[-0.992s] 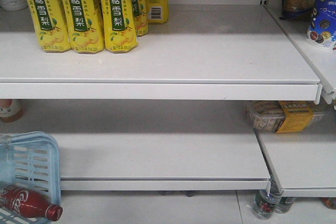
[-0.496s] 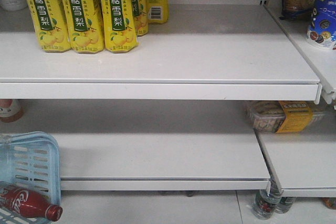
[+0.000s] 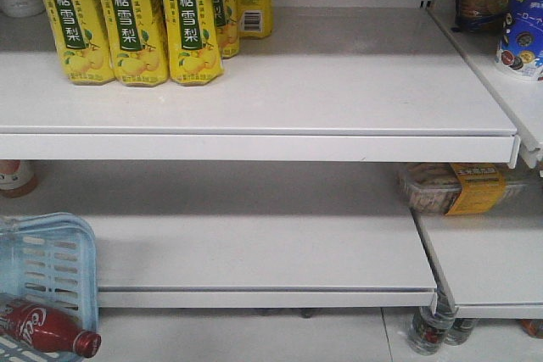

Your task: Place coke in basket with both arms

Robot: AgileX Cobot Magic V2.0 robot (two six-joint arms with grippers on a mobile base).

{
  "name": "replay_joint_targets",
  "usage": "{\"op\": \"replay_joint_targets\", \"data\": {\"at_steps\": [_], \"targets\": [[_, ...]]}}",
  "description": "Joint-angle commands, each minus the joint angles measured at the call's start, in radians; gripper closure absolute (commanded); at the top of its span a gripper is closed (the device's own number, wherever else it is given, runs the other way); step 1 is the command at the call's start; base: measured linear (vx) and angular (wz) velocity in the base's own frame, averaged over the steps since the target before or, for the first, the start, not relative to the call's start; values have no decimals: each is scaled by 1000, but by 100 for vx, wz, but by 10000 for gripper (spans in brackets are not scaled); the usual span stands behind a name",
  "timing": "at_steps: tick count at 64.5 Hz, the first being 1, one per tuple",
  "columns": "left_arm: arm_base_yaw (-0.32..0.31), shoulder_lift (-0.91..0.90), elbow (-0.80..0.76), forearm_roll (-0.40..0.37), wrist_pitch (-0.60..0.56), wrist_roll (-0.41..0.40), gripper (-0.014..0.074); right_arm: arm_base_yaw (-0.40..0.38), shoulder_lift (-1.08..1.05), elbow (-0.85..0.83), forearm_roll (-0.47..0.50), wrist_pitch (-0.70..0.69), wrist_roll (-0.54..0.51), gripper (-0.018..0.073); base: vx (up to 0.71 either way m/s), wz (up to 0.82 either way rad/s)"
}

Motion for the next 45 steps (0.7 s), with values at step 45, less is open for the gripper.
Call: {"op": "replay_joint_targets", "data": {"at_steps": [45], "targets": [[2,-22,-4,0,-172,4,603,-4,-18,11,2,-78,-7,569,0,0]]}}
